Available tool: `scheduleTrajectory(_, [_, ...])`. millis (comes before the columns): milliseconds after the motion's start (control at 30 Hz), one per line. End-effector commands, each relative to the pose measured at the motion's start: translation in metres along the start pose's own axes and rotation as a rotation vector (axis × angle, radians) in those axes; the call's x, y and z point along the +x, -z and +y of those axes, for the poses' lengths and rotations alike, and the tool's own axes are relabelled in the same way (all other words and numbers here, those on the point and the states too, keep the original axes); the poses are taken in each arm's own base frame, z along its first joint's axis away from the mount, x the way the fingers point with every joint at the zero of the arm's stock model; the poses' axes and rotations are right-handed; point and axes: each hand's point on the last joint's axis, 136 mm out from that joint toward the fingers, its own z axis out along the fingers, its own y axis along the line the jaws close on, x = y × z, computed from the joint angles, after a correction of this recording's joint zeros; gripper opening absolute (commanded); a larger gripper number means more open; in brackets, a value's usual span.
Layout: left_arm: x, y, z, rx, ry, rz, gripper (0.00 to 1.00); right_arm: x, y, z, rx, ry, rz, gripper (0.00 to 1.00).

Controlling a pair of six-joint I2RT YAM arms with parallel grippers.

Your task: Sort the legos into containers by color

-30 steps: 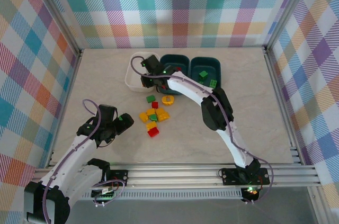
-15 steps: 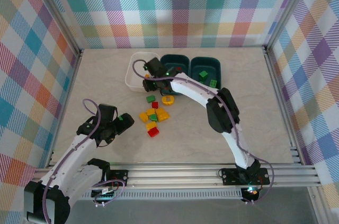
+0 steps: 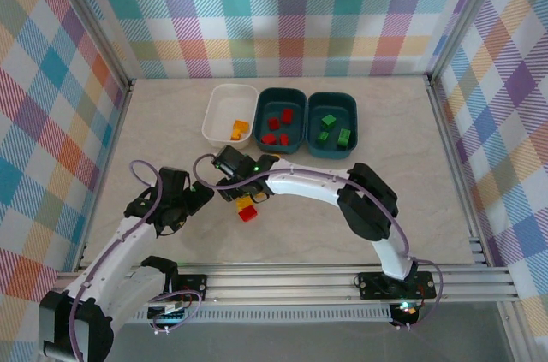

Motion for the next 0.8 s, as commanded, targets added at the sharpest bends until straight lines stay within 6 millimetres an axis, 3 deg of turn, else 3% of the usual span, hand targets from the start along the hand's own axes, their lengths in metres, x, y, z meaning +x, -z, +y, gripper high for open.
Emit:
scheduleTrajectory(0, [-0.003,0.000,0.007,-0.020,0.024,-0.015,1.00,-0.001,-0.019,0.001,-0.013,0.034,0.004,0.53])
scheduleTrajectory(267, [-0.008,0.008,0.008,-0.019,0.018,-0.047,1.00,0.009,-0.052,0.006,-0.027,0.047,0.046,0.52])
scheduleTrajectory(767, [-0.010,0.009,0.010,-0.029,0.023,-0.053,1.00,0.021,-0.053,0.037,-0.196,-0.020,0.063,0.51])
